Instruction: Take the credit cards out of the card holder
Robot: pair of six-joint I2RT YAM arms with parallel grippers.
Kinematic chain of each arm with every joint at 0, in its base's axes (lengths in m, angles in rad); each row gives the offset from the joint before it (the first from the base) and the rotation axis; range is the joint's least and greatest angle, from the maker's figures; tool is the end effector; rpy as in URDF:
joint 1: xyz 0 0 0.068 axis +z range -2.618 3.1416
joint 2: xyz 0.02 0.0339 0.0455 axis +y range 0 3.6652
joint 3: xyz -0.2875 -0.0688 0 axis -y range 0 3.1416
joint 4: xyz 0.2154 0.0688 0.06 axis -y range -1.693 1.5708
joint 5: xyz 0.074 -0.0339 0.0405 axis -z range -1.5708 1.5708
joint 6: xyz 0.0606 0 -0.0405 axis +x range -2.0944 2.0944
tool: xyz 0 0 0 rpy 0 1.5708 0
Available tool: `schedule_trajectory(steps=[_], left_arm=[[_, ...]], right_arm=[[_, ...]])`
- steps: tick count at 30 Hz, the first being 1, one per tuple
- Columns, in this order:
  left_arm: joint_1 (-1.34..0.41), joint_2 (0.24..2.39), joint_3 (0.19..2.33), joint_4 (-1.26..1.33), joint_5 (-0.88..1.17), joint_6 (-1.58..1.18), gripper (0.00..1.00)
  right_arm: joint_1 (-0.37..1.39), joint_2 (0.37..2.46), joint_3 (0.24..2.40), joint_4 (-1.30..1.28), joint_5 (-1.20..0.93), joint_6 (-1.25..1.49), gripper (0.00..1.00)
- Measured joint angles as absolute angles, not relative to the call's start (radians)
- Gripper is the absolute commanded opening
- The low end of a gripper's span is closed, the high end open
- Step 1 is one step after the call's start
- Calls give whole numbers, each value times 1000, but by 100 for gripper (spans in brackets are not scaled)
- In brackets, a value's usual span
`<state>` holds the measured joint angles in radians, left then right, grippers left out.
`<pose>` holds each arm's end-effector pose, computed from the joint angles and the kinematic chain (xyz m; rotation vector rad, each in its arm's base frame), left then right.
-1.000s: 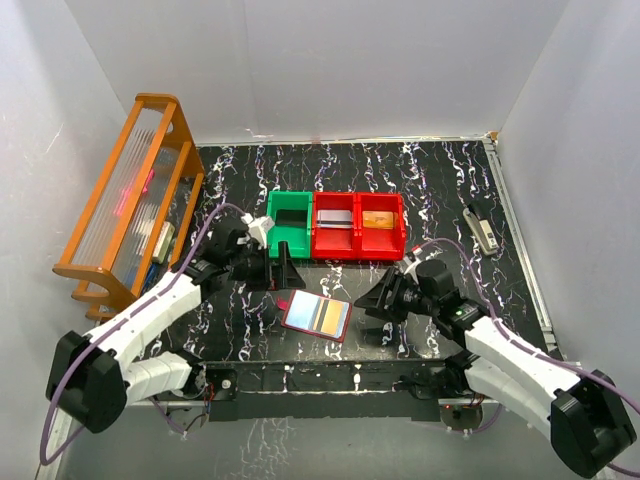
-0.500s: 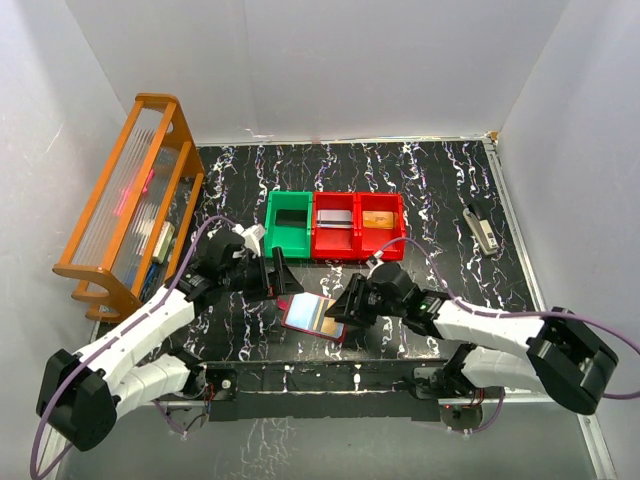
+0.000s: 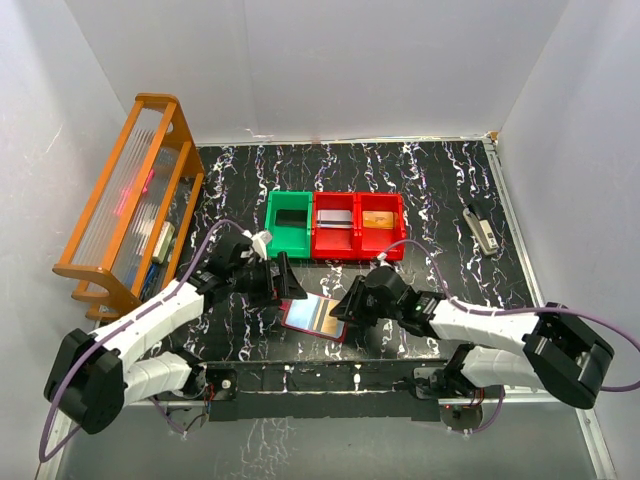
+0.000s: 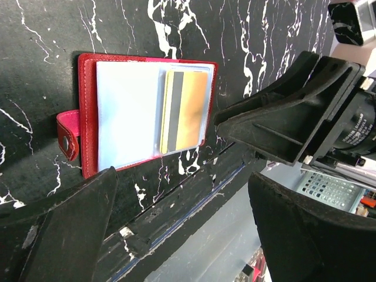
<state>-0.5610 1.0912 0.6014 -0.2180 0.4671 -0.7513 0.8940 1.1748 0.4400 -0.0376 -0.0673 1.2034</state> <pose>0.1573 -0.1311 0.2369 0.0348 2.4926 -1.1632 0.1255 0.1627 0.1850 0.3671 2.5954 1.0023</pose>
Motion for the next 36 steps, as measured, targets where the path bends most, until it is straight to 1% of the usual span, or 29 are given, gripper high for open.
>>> schedule_trajectory(steps=[4, 10, 13, 14, 17, 21, 27, 31, 36], left_arm=[[-570, 1134, 601, -202, 488, -744, 89], [-601, 1205, 607, -164, 502, -735, 87], [-629, 1235, 621, -163, 500, -726, 83], [-636, 1241, 625, -162, 497, -724, 79], [-648, 1253, 626, -154, 488, -722, 72], [-655, 1281, 626, -126, 487, -725, 65], [-668, 1298, 624, -123, 477, -725, 65], [-671, 1286, 619, -127, 459, -725, 66], [-670, 1252, 607, -125, 440, -732, 67]], right_arm=[[867, 1187, 384, 25, -105, 1207, 28], [855, 1311, 409, 73, -150, 1210, 26], [855, 1341, 419, 97, -164, 1211, 26], [855, 1341, 419, 97, -163, 1213, 25], [855, 1334, 419, 90, -153, 1214, 26], [851, 1309, 424, 42, -147, 1189, 29], [848, 1257, 530, -114, -149, 1097, 31], [848, 1248, 593, -115, -168, 1078, 30], [848, 1304, 586, -89, -175, 1103, 28]])
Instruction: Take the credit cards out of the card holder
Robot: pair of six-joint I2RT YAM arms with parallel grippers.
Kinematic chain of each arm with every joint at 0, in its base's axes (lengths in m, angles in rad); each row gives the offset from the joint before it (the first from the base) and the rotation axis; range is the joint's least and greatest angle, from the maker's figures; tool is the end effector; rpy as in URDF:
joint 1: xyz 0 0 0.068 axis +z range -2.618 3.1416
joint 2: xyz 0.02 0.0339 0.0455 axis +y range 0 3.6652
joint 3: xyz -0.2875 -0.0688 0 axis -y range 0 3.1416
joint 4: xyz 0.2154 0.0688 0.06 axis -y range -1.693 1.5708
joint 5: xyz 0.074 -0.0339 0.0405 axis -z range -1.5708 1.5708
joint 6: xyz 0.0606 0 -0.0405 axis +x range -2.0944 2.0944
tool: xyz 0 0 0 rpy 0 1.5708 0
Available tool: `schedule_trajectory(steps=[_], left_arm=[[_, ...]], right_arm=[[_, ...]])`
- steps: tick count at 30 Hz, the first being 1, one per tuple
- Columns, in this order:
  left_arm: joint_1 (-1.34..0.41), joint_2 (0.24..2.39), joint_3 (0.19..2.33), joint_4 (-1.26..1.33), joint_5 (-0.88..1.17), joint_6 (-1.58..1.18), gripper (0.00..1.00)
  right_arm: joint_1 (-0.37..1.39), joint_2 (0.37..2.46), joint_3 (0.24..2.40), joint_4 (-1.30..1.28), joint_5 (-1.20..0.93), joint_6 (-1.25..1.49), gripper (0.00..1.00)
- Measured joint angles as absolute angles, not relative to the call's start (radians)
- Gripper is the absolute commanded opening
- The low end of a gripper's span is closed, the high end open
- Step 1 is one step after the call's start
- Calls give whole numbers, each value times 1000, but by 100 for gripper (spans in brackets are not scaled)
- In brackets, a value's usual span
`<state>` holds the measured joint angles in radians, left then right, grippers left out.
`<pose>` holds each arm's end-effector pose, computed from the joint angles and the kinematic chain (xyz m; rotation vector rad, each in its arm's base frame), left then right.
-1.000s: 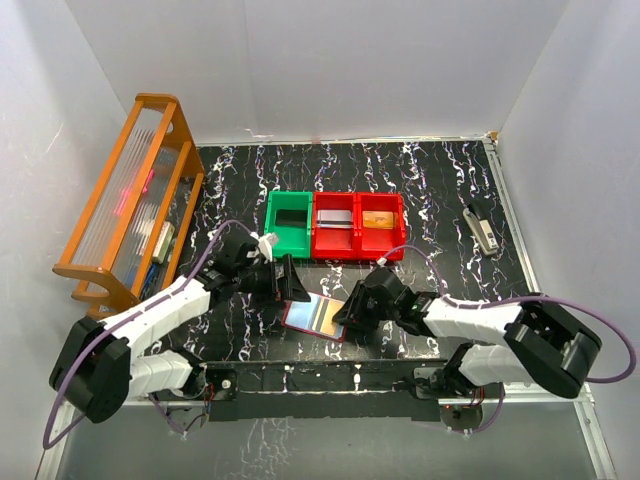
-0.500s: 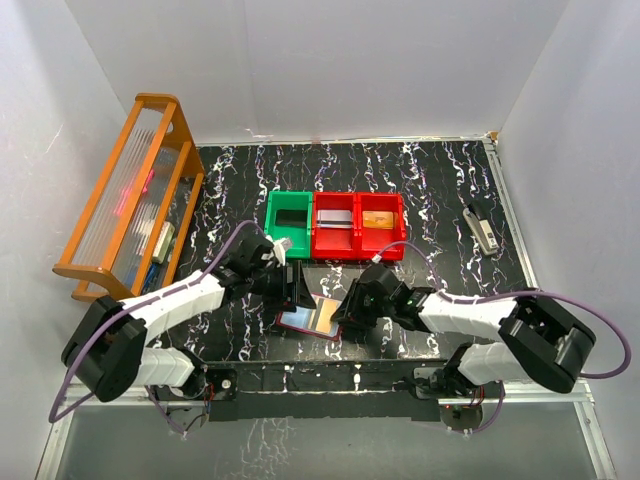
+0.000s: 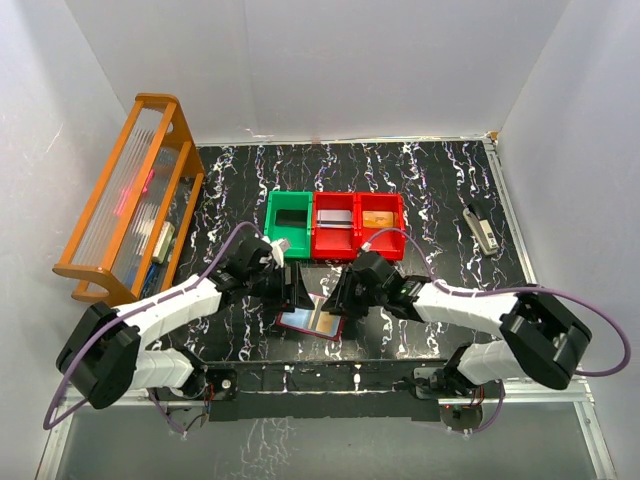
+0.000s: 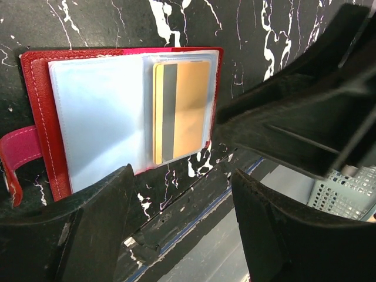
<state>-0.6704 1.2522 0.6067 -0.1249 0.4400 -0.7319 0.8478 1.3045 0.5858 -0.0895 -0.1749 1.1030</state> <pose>0.1646 -0.1635 0.2152 0.1638 2.5729 -1.1390 0.1498 0.1857 0.1976 0.2467 2.6604 1.0176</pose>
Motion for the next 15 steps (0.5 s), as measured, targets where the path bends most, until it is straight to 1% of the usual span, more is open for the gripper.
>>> schedule_trajectory(steps=[5, 10, 12, 15], left_arm=[[-671, 1240, 583, -110, 435, -742, 68], [-671, 1253, 569, -81, 442, -744, 68], [-671, 1278, 569, -58, 448, -744, 65], [-671, 1322, 569, -34, 455, -747, 58]], right_arm=[[848, 1366, 489, -20, -181, 1160, 28], [830, 1397, 461, 99, -217, 1180, 26], [822, 1403, 461, 108, -225, 1177, 25], [807, 1403, 461, 104, -226, 1163, 19]])
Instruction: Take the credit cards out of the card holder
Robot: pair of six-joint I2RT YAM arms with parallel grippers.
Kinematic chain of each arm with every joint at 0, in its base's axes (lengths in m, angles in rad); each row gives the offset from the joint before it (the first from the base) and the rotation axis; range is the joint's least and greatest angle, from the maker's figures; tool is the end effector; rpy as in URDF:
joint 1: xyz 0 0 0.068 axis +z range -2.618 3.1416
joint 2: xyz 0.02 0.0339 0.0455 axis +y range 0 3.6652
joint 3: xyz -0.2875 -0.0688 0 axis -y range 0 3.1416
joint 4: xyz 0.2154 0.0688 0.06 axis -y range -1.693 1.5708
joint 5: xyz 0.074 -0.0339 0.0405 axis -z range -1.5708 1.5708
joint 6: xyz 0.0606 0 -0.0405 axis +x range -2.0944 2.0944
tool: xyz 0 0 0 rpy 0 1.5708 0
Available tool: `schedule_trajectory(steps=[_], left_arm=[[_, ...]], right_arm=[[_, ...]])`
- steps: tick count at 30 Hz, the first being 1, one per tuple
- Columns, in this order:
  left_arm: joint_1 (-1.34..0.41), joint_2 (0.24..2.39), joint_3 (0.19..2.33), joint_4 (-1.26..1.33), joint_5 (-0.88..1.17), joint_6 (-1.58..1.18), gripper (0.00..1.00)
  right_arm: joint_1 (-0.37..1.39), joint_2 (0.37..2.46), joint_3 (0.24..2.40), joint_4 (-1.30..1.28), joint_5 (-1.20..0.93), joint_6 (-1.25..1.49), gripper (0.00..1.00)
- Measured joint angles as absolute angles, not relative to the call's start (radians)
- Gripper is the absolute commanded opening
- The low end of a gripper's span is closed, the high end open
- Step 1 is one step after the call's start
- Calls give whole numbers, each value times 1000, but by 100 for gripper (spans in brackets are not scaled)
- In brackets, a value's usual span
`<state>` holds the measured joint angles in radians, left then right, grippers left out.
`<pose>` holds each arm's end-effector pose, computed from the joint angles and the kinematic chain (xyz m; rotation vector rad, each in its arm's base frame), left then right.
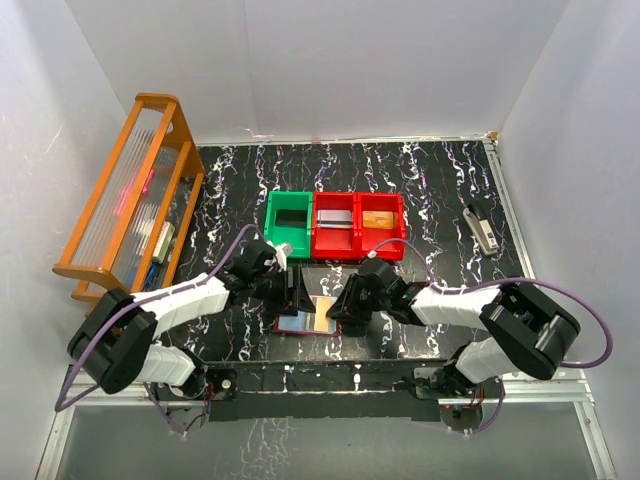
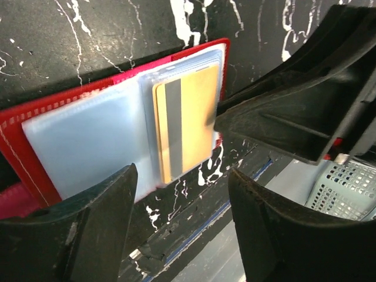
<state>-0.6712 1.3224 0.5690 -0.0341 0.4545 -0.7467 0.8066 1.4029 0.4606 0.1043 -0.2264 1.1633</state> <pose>0.1699 -0.1689 0.1976 0.1495 2.5994 -1.1518 0.1536 0.1799 0.1591 0.3668 2.7059 1.0437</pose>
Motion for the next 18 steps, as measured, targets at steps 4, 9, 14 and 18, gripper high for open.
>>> schedule_trajectory(steps=[4, 9, 14, 18], left_arm=[[-675, 1382, 569, -17, 457, -753, 49], [-684, 1445, 567, 41, 461, -786, 36], [-685, 1459, 545, 83, 447, -842, 31], [-685, 1441, 511, 124, 436, -879, 30]], right_arm=[[777, 1402, 461, 96, -228, 1148, 18], [769, 1402, 461, 92, -236, 1127, 19], [764, 1380, 511, -22, -235, 1075, 22], [764, 1356, 593, -118, -243, 1008, 21]])
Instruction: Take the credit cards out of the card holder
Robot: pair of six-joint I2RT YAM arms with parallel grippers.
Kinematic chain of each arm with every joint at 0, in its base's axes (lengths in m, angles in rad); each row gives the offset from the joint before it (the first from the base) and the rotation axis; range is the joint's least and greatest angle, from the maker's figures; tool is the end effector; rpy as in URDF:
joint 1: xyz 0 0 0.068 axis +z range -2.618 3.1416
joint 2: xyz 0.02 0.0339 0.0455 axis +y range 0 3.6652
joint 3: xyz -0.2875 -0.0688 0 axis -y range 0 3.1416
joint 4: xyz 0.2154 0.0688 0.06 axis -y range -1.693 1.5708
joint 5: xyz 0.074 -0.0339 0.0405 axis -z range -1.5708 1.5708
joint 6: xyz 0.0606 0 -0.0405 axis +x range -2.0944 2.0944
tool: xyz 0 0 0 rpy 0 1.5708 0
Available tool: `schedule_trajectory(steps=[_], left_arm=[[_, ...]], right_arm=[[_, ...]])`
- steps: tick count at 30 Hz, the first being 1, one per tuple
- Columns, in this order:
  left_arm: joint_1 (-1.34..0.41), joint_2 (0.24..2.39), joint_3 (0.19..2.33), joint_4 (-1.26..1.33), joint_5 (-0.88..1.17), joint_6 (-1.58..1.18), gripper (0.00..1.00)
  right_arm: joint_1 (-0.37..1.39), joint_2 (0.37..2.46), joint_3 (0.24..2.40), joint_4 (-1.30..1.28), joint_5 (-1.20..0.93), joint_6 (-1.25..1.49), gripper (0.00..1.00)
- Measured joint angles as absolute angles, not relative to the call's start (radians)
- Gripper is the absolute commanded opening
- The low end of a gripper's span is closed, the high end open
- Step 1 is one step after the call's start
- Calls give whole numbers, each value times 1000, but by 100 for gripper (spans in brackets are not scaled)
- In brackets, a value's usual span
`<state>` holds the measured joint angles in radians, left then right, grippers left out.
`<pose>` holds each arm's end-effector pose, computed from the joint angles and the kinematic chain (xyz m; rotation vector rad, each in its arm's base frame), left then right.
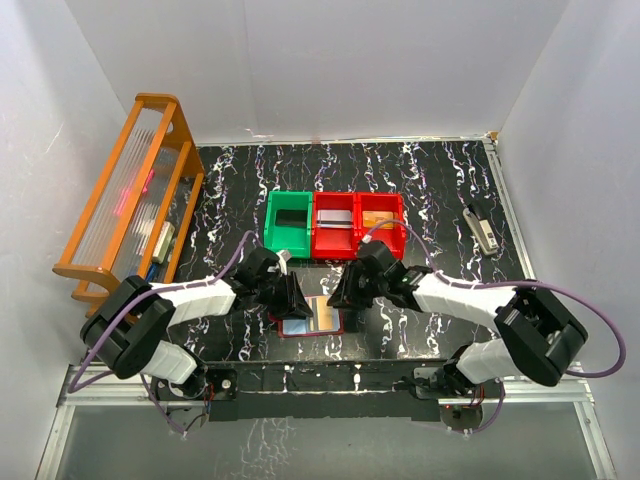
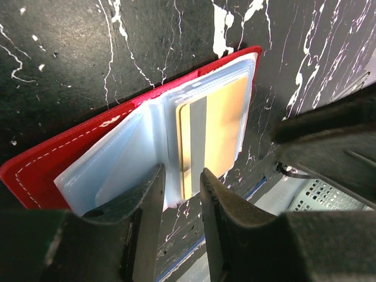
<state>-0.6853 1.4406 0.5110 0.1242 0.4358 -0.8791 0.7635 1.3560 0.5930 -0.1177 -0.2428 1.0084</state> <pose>0.1765 -0.1774 0.1689 -0.0213 2.6612 -1.1684 0.1636 0.1768 0.1865 0.2141 2.7174 0.9683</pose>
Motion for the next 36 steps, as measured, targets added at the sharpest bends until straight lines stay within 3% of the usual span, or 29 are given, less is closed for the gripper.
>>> schedule_trajectory(steps=[7, 21, 25, 31, 36], left_arm=[[-686, 1436, 504, 132, 429, -895, 28], [-686, 1436, 503, 134, 428, -906, 28], [-685, 1436, 493, 153, 429, -921, 21], [-683, 1431, 469, 173, 416, -943, 0], [-683, 1411, 465, 154, 406, -945, 0]], right_arm=[[773, 1433, 697, -138, -284, 951, 21], [779, 1485, 610, -41, -309, 1000, 20], [778, 1486, 572, 31, -340, 1029, 18], [778, 1488, 557, 59, -344, 1056, 17], [777, 1487, 544, 79, -343, 1074, 17]])
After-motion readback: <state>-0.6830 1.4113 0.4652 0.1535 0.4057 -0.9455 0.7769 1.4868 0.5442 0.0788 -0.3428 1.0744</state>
